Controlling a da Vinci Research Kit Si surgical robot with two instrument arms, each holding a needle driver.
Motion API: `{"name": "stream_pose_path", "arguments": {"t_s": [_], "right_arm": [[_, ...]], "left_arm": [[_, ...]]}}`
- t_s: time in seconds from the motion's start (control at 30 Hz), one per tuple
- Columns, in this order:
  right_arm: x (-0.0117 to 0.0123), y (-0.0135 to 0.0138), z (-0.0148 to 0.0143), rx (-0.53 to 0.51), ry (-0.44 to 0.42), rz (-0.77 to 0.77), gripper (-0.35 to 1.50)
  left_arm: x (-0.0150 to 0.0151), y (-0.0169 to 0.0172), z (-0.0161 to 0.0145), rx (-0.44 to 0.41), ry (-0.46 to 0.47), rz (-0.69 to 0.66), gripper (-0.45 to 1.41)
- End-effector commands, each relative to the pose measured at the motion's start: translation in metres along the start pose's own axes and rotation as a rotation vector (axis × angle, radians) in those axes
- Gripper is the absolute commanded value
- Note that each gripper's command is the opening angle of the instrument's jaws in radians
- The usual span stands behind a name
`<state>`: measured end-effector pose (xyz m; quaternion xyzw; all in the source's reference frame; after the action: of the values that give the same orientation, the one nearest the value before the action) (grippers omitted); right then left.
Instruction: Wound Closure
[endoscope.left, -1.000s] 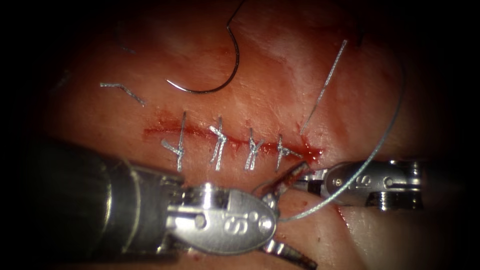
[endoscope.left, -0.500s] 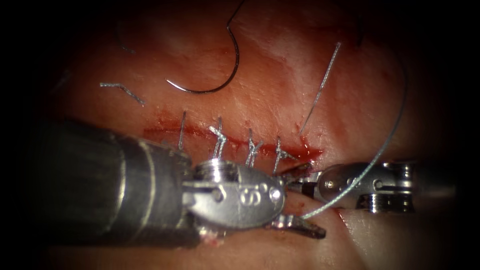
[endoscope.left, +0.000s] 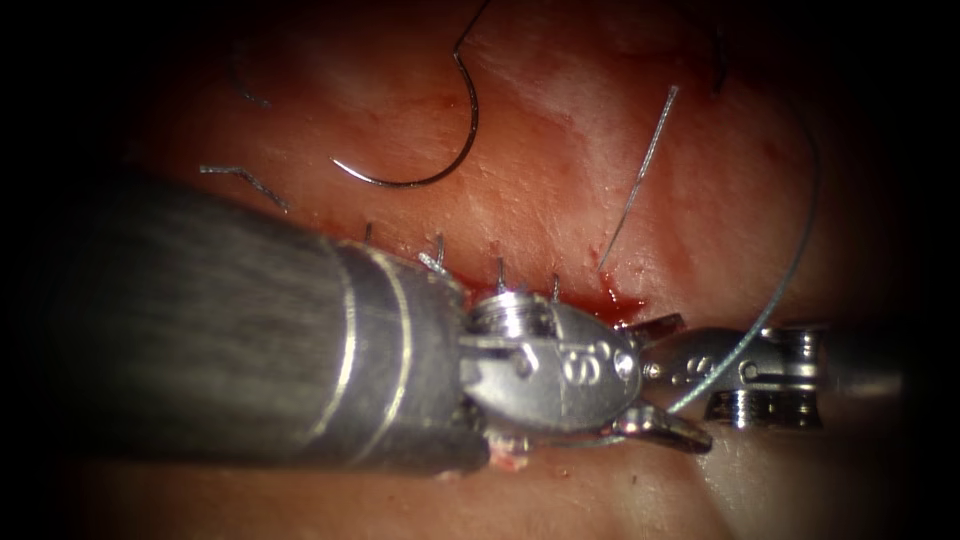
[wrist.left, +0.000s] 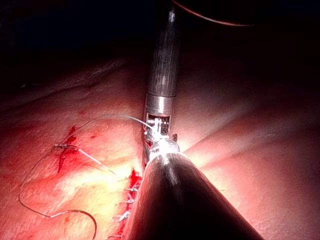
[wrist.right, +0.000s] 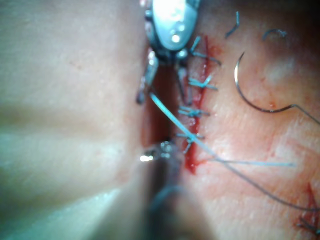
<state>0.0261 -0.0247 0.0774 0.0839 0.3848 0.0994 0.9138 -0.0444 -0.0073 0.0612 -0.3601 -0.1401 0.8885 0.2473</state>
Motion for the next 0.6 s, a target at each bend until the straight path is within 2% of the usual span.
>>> {"name": "stream_pose_path", "arguments": {"t_s": [0.03,0.27,0.6], "right_arm": [[0.0001,-0.0003,0.0009,0.001,0.003,-0.002,-0.35],[0.0001,-0.0004,0.001,-0.002,0.002,-0.001,-0.35],[0.0001,-0.0006,0.0012,-0.001,0.002,-0.002,-0.35]], "left_arm": [[0.0,-0.0001,0.0008,0.0,0.001,0.001,0.37],[0.0008,-0.0012,0.0022,0.0,0.016,-0.004,0.27],[0.0012,-0.0015,0.0037,-0.001,0.046,-0.009,0.27]]}}
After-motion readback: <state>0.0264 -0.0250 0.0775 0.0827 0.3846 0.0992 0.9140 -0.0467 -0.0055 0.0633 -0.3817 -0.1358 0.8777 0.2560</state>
